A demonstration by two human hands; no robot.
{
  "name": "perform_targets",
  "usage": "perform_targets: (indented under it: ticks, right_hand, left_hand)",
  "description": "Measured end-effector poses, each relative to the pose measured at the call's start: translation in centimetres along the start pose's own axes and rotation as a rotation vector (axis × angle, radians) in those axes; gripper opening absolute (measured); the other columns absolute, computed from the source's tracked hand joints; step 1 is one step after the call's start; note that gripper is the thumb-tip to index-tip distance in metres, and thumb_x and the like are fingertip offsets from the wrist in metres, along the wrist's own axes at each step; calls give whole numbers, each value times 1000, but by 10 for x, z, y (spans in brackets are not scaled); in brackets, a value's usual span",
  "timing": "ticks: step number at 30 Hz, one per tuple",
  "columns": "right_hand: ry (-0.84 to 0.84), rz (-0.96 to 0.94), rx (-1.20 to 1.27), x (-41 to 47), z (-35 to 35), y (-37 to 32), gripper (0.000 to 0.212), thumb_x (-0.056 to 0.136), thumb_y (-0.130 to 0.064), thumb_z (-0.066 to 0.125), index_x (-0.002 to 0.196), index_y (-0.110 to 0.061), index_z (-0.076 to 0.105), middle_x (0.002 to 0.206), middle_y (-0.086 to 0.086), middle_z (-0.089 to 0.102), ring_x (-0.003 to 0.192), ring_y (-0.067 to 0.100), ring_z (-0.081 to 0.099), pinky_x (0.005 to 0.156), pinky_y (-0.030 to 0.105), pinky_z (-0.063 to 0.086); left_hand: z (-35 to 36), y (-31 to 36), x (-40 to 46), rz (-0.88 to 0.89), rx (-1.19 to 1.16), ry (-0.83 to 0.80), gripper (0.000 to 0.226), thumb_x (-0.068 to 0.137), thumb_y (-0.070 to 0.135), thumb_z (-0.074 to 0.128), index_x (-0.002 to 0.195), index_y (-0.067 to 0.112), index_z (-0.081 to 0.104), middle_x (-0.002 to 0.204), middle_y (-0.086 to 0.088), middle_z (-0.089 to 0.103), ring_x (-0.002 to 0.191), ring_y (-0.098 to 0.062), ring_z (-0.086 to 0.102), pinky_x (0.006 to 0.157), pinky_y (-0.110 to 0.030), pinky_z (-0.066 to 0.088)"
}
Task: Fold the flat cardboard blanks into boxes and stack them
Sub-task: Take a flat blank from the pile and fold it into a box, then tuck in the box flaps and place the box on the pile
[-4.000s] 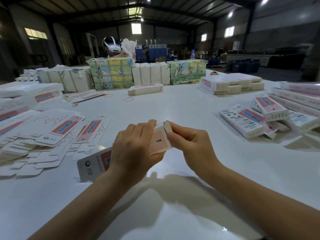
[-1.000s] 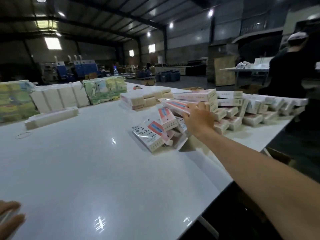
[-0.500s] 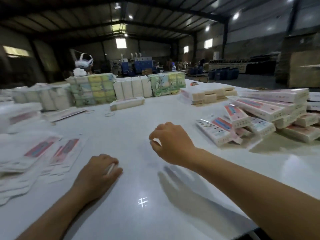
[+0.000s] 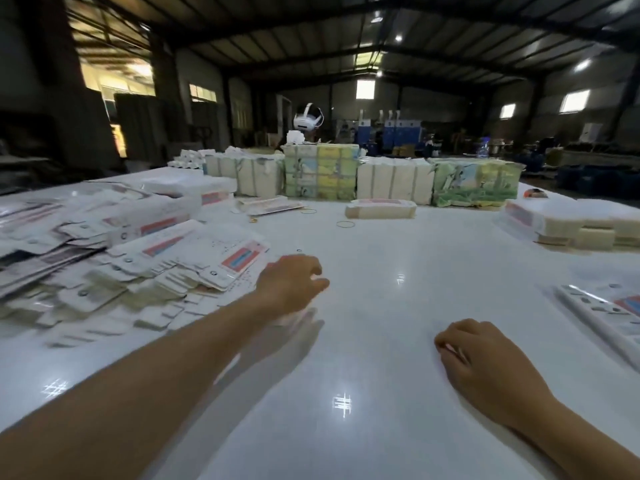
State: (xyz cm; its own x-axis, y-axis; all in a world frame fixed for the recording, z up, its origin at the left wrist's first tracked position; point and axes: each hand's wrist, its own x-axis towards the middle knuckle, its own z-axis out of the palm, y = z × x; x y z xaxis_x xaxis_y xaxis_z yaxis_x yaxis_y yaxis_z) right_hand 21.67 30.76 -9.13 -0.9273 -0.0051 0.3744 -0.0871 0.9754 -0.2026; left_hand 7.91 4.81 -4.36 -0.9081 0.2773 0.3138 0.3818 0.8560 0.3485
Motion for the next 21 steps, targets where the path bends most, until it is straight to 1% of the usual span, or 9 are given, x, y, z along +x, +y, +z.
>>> perform_targets:
  ticks: [2, 4, 5, 6, 8, 10, 16, 19, 21]
  right_hand:
    - [8, 6, 4, -3, -1, -1, 20, 92, -27, 52, 105, -29, 66, 110, -16, 55, 104, 9, 46, 83, 23, 36]
    - [14, 13, 8, -4, -3, -5, 17, 91, -25, 53, 101, -29, 67, 105, -16, 55, 102, 11, 48, 82, 25, 38]
    - [11, 15, 8, -3, -4, -6, 17, 91, -25, 53, 101, -29, 67, 105, -16, 55, 102, 11, 48, 83, 26, 38]
    - [5, 12, 7, -3, -5, -7, 17, 91, -26, 53, 102, -29, 66, 105, -16, 55, 102, 10, 48, 84, 25, 38]
    - [-4, 2, 6, -3, -6, -7, 18, 92, -27, 52, 103, -30, 65, 106, -17, 55, 100, 8, 47, 83, 24, 38]
    - [2, 3, 6, -3, -7, -7, 17, 92, -27, 53, 103, -29, 66, 104, -18, 55, 99, 7, 47, 82, 23, 37]
    - [29, 14, 48, -4, -6, -7, 12, 89, -22, 59, 94, -27, 69, 96, -18, 57, 91, 6, 48, 76, 23, 37]
    - [28, 15, 46, -5, -6, -8, 11, 88, -23, 59, 93, -26, 69, 95, -19, 57, 90, 6, 48, 76, 23, 37]
    - [24, 10, 47, -5, -6, -8, 12, 89, -24, 58, 94, -27, 68, 96, -19, 56, 91, 5, 48, 77, 23, 37]
  left_hand:
    - [-30, -40, 22, -217, 211, 53, 43, 88, 47, 52, 121, 20, 55, 125, -5, 54, 113, -24, 48, 91, -39, 44]
    - [-46, -80, 33, -454, 334, -1, 73, 82, 64, 52, 133, 14, 41, 141, -13, 38, 129, -31, 33, 101, -46, 34]
    - [-48, -96, 36, -533, 362, -43, 89, 76, 73, 53, 137, 12, 35, 146, -15, 30, 134, -34, 26, 104, -48, 29]
    - [-48, -110, 39, -580, 390, -78, 101, 68, 79, 55, 138, 10, 32, 147, -17, 26, 135, -35, 22, 105, -49, 27]
    - [-43, -126, 46, -611, 448, -112, 112, 58, 82, 62, 138, 10, 31, 145, -17, 26, 133, -34, 24, 104, -49, 28]
    - [-44, -132, 55, -623, 461, -112, 113, 54, 80, 67, 136, 10, 33, 142, -16, 31, 131, -34, 29, 103, -48, 30]
    - [-48, -139, 66, -682, 374, -62, 100, 52, 70, 77, 123, 8, 44, 127, -15, 48, 119, -33, 44, 100, -48, 38]
    - [-43, -128, 61, -667, 472, 20, 100, 55, 66, 78, 126, 7, 40, 125, -15, 47, 117, -31, 43, 97, -46, 39]
    - [-42, -116, 58, -610, 584, 93, 95, 58, 62, 78, 126, 9, 39, 122, -13, 47, 113, -28, 44, 93, -43, 37]
